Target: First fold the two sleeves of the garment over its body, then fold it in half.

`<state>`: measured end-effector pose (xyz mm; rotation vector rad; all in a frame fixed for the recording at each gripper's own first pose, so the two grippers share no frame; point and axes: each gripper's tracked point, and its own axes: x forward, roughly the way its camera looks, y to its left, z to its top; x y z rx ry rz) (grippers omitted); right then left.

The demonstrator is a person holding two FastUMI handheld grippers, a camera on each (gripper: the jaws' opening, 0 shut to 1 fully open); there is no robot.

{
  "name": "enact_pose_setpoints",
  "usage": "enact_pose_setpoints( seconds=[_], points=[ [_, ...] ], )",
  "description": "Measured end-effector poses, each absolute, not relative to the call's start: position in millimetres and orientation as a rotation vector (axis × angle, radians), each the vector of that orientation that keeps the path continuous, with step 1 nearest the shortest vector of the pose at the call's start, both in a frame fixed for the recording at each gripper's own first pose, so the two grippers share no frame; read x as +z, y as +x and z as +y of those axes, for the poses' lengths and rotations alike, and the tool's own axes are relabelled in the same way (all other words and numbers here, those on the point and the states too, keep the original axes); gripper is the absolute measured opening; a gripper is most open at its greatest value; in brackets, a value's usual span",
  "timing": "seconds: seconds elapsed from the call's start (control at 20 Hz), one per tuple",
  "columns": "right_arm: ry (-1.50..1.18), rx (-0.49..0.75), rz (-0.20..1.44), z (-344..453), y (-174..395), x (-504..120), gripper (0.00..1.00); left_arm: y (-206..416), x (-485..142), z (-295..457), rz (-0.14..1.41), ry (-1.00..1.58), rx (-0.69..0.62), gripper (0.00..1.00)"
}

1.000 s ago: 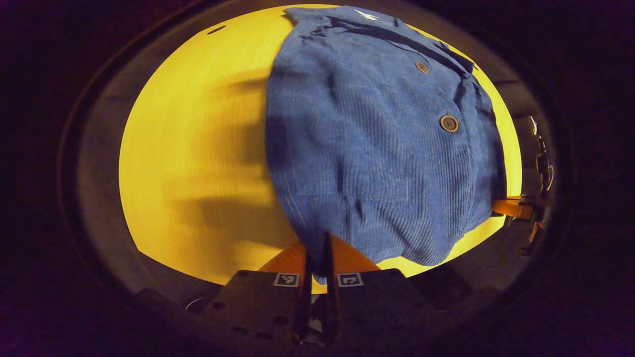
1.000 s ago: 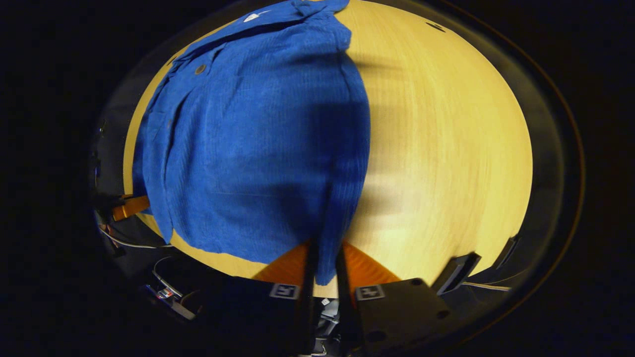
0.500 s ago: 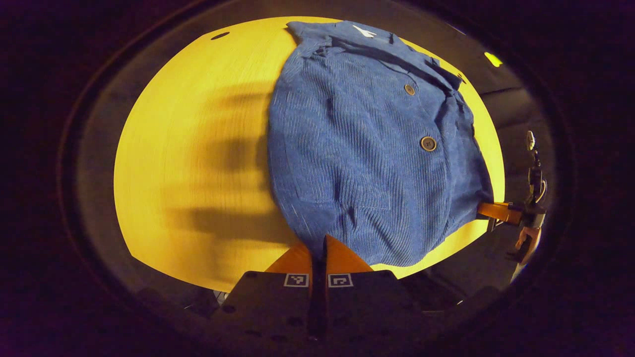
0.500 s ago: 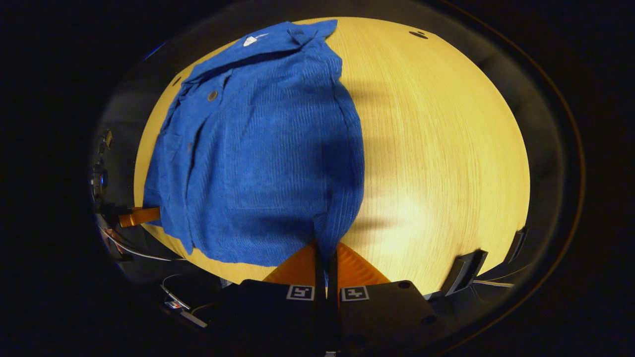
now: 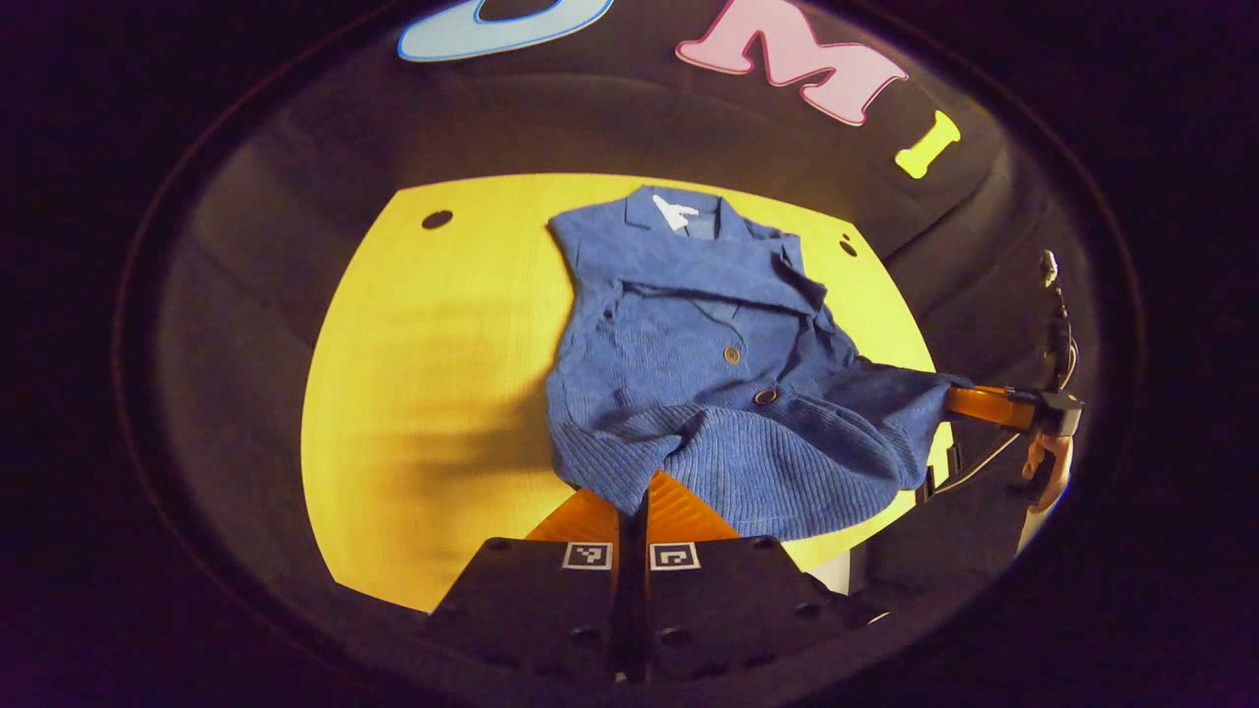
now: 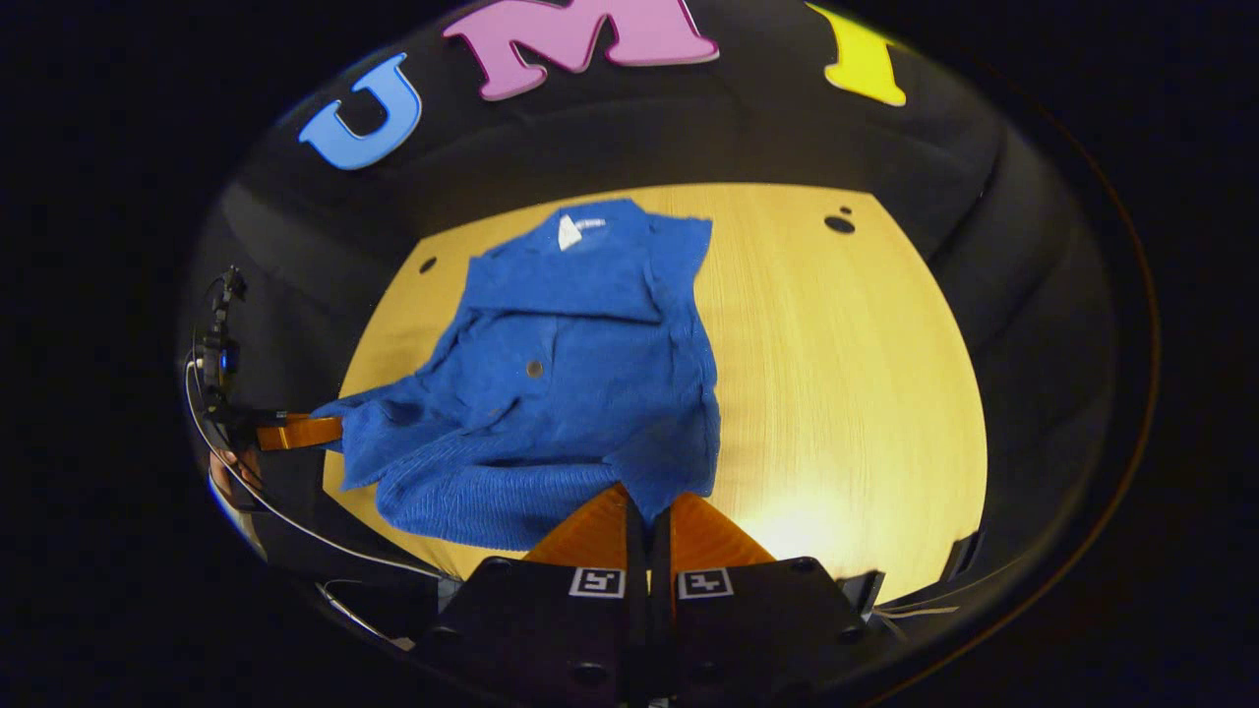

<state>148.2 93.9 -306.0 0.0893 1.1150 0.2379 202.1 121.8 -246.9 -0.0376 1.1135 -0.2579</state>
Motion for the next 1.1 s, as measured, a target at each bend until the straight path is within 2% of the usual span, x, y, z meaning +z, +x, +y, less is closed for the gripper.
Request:
enact_pose_setpoints(
  seconds=[0.25, 0.45, 0.6, 0.7, 0.85, 1.1],
  points=[
    [0.023, 0.241, 0.888, 103, 254, -250, 0.04, 284, -186, 124, 0.945, -0.026, -0.217, 0.0],
    [-0.053, 0.244, 0.806, 120, 365, -257, 0.04, 382, -168, 126, 0.857, -0.046, -0.126, 0.0],
    [-0.066, 0.245, 0.839, 128, 434, -313, 0.04, 456, -190, 124, 0.865, -0.023, -0.061, 0.0],
    [-0.094, 0.247, 0.899, 131, 462, -365, 0.04, 493, -230, 120, 0.917, 0.006, -0.023, 0.0],
    [-0.13, 0.255, 0.983, 135, 484, -443, 0.04, 521, -291, 118, 1.027, 0.03, 0.058, 0.0],
    [-0.155, 0.234, 0.984, 133, 507, -497, 0.05, 556, -336, 114, 1.026, 0.048, 0.085, 0.0]
  ],
)
